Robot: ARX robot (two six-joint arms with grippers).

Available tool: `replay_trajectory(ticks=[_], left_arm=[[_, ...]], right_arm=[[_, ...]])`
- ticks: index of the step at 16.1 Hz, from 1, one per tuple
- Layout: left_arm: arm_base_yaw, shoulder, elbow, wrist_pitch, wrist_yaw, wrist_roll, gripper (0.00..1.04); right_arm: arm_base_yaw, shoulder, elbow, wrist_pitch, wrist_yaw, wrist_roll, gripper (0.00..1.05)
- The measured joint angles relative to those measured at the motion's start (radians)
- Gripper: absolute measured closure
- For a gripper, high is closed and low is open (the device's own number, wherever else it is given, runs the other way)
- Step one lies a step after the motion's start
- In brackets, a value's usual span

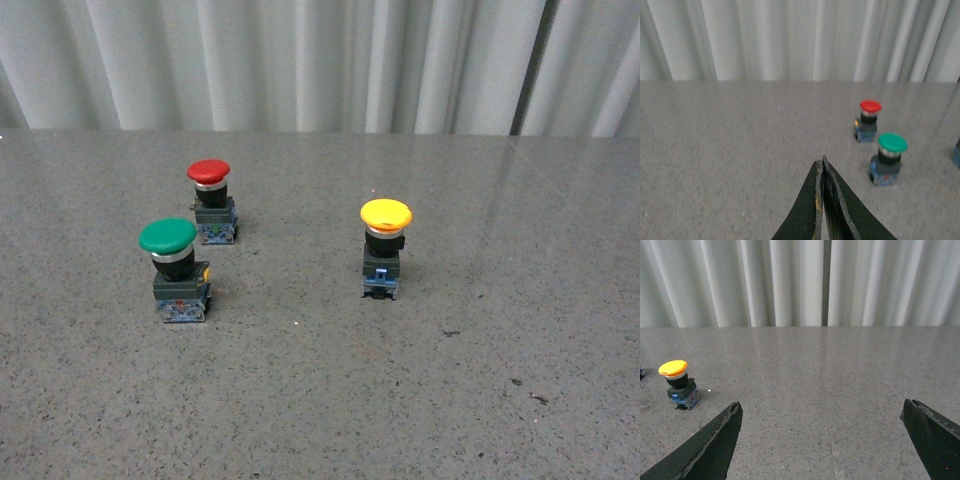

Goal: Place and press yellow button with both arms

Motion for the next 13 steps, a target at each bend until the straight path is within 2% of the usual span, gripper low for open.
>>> replay_trajectory(ticks=[1,2,13], left_arm=[[0.094,-0.085,-0.025,-0.08,0.074,0.0,1.03],[0.115,-0.118,-0.034,-0.066,0.069,-0.002,1.03],[0.105,-0.169,-0.091,-0.061,0.087,-0.002,1.03]], right_arm=[[0.0,0.0,0.0,0.0,0.0,0.0,0.06],[0.0,0.0,0.0,0.0,0.0,0.0,0.06],[0.0,0.0,0.0,0.0,0.0,0.0,0.06]])
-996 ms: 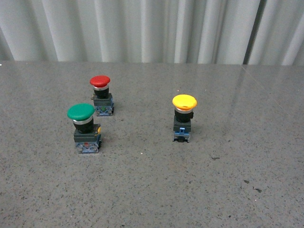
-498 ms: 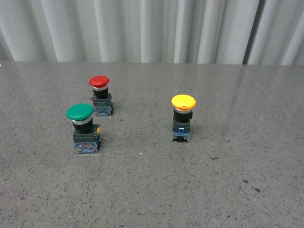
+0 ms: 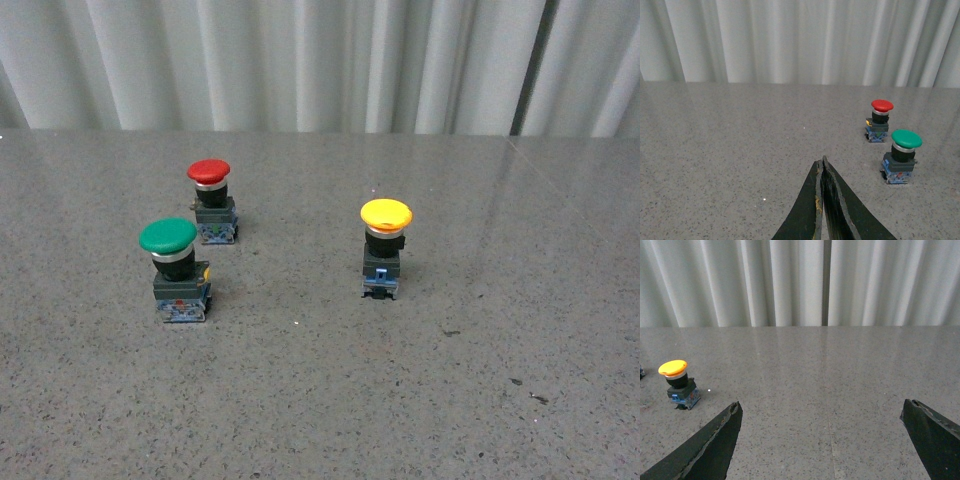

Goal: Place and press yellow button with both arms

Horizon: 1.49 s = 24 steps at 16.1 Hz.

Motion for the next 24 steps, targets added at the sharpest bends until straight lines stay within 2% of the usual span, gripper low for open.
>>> replay_trajectory(ticks=[2,10,12,13,14,15,16,18,19,23,24], left_arm=[[0.0,0.0,0.0,-0.001,0.0,0.0,1.03],[0.0,0.0,0.0,0.0,0.001,-0.001,0.09],[0.0,0.0,0.0,-0.001,0.001,0.0,0.07],[0.0,0.0,0.0,-0.001,0.001,0.0,0.07],[0.0,0.0,0.0,-0.001,0.001,0.0,0.07],[0.0,0.0,0.0,0.0,0.001,0.0,0.07],[0.0,0.0,0.0,0.0,0.0,0.0,0.07],[0.0,0.0,0.0,0.0,0.001,0.0,0.07],[0.0,0.0,0.0,0.0,0.001,0.0,0.07],[0.0,0.0,0.0,0.0,0.001,0.0,0.07],[0.0,0.0,0.0,0.0,0.001,-0.001,0.07]], right_arm=[[0.0,0.0,0.0,0.0,0.0,0.0,0.06],[0.0,0.0,0.0,0.0,0.0,0.0,0.06],[0.0,0.0,0.0,0.0,0.0,0.0,0.06],[0.025,0.029,0.011,-0.031,0.08,0.043,0.06],[0.009,0.174,0.05,0.059,0.134,0.132,0.06],[-0.02,0.299,0.108,0.176,0.126,0.18,0.06],[-0.009,0.441,0.186,0.322,0.112,0.191,0.06],[0.082,0.762,0.342,0.548,0.09,0.183,0.06],[0.13,0.923,0.426,0.589,0.075,0.185,0.06],[0.334,1.392,0.752,0.562,0.068,0.177,0.06],[0.376,1.46,0.797,0.544,0.078,0.173,0.12]])
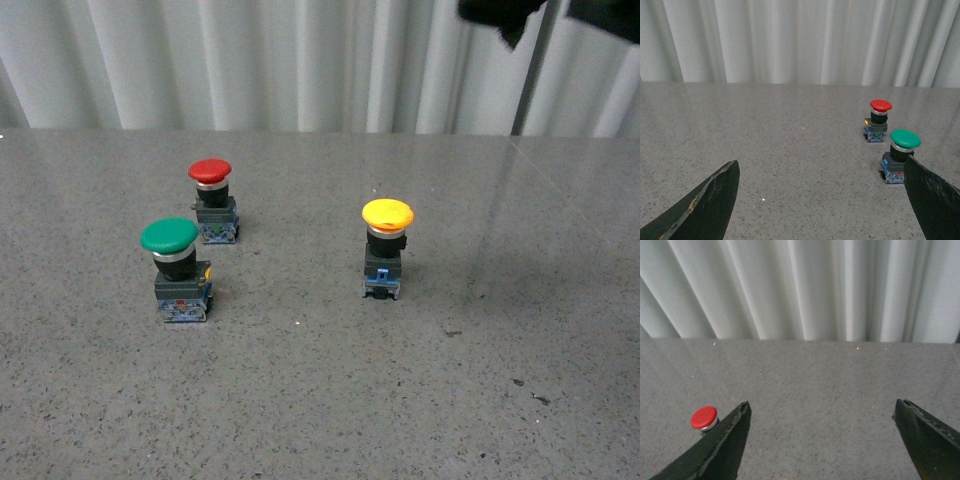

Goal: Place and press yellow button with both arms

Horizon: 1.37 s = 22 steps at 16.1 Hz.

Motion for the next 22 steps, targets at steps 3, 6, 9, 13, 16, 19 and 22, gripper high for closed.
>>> replay_trajectory(ticks=[3,6,9,13,16,19,22], left_arm=[[0.0,0.0,0.0,0.0,0.0,0.0,0.07],[0.0,0.0,0.0,0.0,0.0,0.0,0.07],[0.0,0.0,0.0,0.0,0.0,0.0,0.07],[0.0,0.0,0.0,0.0,0.0,0.0,0.07],[0.0,0.0,0.0,0.0,0.0,0.0,0.07],[0.0,0.0,0.0,0.0,0.0,0.0,0.07],[0.0,0.0,0.0,0.0,0.0,0.0,0.07]], right_arm=[[0.096,0.103,0.025,-0.021,0.002,-0.015,0.51],[0.118,0.15,0.038,-0.023,0.0,-0.015,0.87],[0.124,0.161,0.038,-0.023,0.0,-0.015,0.96],[0.136,0.178,0.037,-0.022,-0.003,-0.017,1.03],[0.16,0.225,0.037,-0.012,-0.005,-0.019,1.03],[0.154,0.252,0.037,-0.011,-0.003,-0.019,1.03],[0.132,0.272,0.04,-0.01,0.005,-0.019,1.03]])
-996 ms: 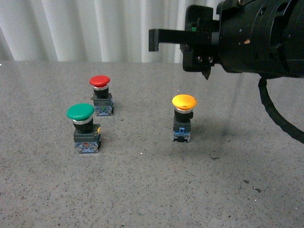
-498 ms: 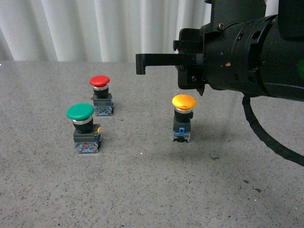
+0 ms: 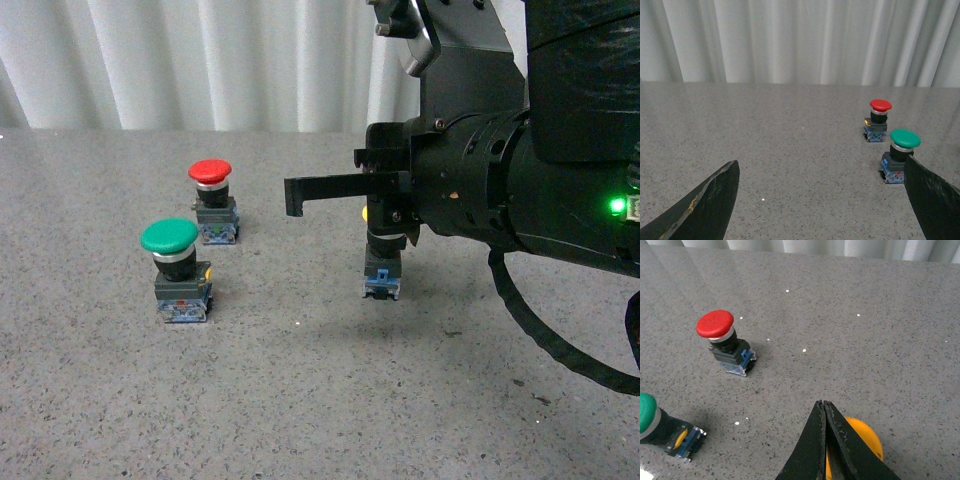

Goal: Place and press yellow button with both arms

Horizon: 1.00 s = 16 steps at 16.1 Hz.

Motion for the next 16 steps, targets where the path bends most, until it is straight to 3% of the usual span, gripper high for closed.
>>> replay_trajectory(ticks=[16], left_arm=[[0.0,0.0,0.0,0.0,0.0,0.0,0.07]], right_arm=[[-0.014,0.047,0.056,-0.163,0.019,0.005,1.03]])
